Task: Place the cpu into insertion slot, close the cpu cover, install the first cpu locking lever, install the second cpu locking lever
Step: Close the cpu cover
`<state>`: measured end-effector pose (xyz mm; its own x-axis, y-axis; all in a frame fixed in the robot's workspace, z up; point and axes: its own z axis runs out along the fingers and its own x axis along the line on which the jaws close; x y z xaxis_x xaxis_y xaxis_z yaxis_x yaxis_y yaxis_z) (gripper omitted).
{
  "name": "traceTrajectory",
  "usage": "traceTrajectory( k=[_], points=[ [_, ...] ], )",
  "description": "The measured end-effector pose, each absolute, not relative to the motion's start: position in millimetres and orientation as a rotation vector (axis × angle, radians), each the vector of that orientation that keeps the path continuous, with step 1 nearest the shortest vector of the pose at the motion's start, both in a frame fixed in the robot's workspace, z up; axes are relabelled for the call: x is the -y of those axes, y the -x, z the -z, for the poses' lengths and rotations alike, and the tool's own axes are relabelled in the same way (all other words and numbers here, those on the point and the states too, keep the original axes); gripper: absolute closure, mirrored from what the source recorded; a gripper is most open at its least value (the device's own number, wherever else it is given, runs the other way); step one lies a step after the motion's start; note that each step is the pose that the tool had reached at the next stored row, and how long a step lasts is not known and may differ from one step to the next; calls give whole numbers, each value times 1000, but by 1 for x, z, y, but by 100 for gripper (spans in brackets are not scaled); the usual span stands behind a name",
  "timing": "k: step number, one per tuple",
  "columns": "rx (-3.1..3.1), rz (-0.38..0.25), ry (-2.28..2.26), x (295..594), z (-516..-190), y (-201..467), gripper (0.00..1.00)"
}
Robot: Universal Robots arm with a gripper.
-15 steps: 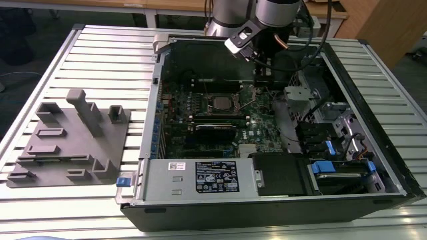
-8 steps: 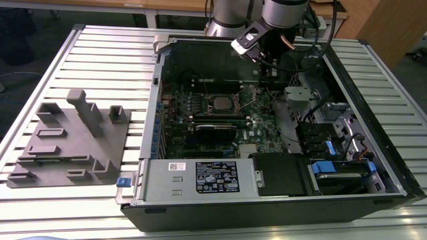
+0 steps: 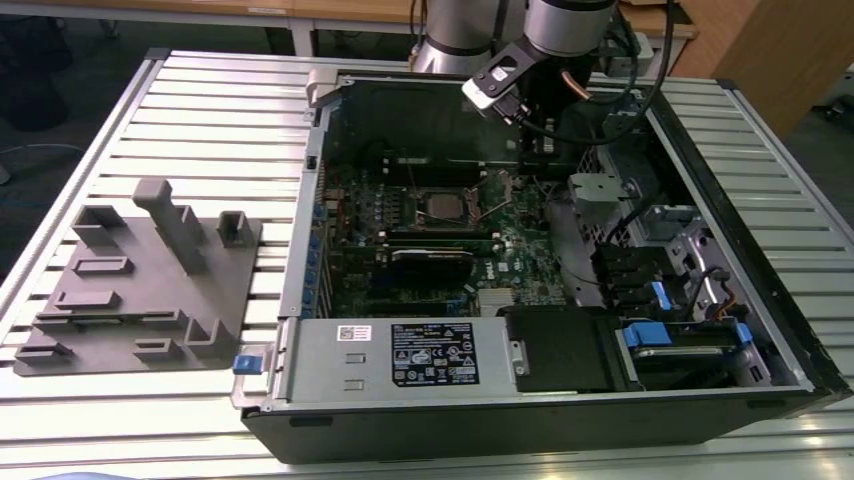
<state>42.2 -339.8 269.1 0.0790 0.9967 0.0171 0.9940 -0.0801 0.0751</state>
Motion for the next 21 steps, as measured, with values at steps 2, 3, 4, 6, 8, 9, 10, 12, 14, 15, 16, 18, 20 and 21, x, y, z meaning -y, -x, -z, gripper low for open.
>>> traceTrajectory(
  k=[2,3,4,6,8,9,10,12,14,15,16,18,20,21],
  points=[
    [-2100,-98,-2275,340,-269,-43,89],
    [-2100,-98,-2275,340,-269,-43,89],
    [-2100,-98,-2275,340,-269,-43,89],
    [-2100,-99,-2275,340,-268,-43,89],
    [-2100,-98,-2275,340,-266,-43,89],
    [-2100,-98,-2275,340,-265,-43,89],
    [-2100,-98,-2275,340,-264,-43,89],
    [-2100,-98,-2275,340,-262,-43,89],
    [-2100,-98,-2275,340,-260,-43,89],
    [-2100,-98,-2275,340,-259,-43,89],
    [-2100,-98,-2275,340,-258,-43,89],
    [-2100,-98,-2275,340,-256,-43,89],
    [-2100,-98,-2275,340,-254,-43,89],
    [-2100,-98,-2275,340,-254,-43,89]
  ],
)
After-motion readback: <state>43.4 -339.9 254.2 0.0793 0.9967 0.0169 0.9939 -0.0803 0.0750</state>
